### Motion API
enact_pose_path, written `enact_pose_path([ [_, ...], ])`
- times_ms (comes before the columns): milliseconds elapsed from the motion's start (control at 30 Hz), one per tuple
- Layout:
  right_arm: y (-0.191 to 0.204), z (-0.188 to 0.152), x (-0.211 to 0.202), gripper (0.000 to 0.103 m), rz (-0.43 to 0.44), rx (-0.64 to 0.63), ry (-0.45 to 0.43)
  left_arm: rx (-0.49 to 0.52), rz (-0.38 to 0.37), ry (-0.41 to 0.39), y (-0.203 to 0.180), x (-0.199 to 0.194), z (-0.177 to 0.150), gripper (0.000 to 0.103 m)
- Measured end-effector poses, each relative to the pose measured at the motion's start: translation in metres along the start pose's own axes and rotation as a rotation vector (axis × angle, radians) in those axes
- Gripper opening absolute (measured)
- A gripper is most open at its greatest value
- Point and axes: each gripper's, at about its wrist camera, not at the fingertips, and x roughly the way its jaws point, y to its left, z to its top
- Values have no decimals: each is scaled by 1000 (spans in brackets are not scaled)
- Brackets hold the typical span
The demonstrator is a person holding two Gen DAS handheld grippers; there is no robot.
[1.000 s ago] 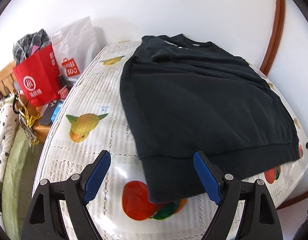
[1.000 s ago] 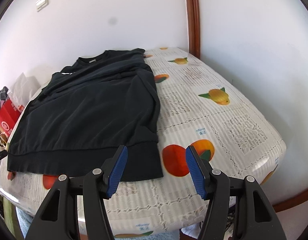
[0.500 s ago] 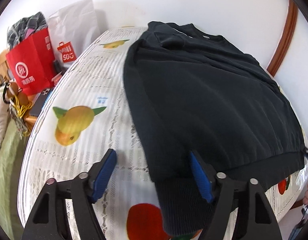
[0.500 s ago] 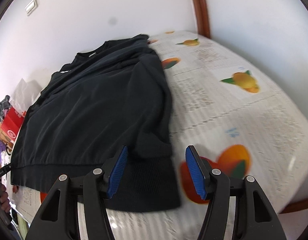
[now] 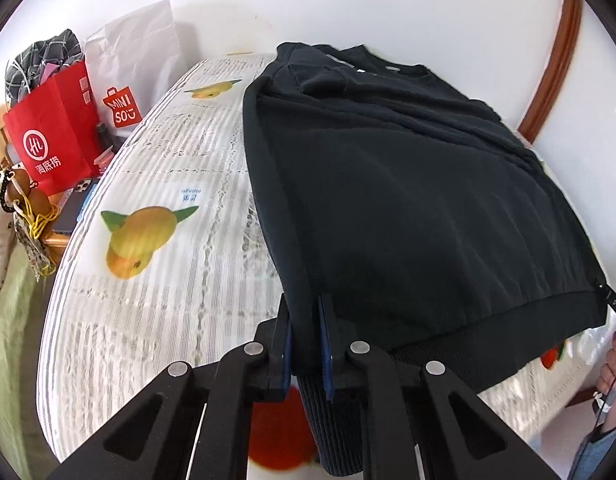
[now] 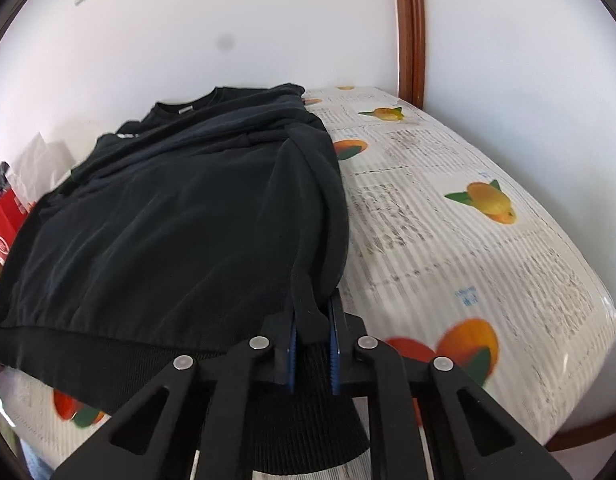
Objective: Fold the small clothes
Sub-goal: 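Lift the hem with both grippers and fold it toward the collar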
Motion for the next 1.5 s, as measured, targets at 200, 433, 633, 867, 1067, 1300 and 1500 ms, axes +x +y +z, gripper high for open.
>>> enact_pose_path([
  [200,-4,-11,-37,10,8,-30,-27,38,-24,-31,-5,-35,-20,11],
  [433,-10,-28,-69,11,11,-85,-27,91,-32,-10,-8,-50,-47,11],
  [633,-17,-43,-62,17,32,-43,16,46,-29,24,0,-34,-49,17],
  [867,-22,-48,-45,38,55,22,54,43,-53,16,0,-26,-49,36],
  [1067,-14,-46,-34,39,23,29,68,131,28,9,-22,-25,-54,38],
  [1300,-13,-36,-60,10,37,6,-9,100,3,-78,-14,-59,-43,10],
  [1500,-22,-13,-92,10,107,59,-94,76,-60,-182,-6,-94,-21,10],
])
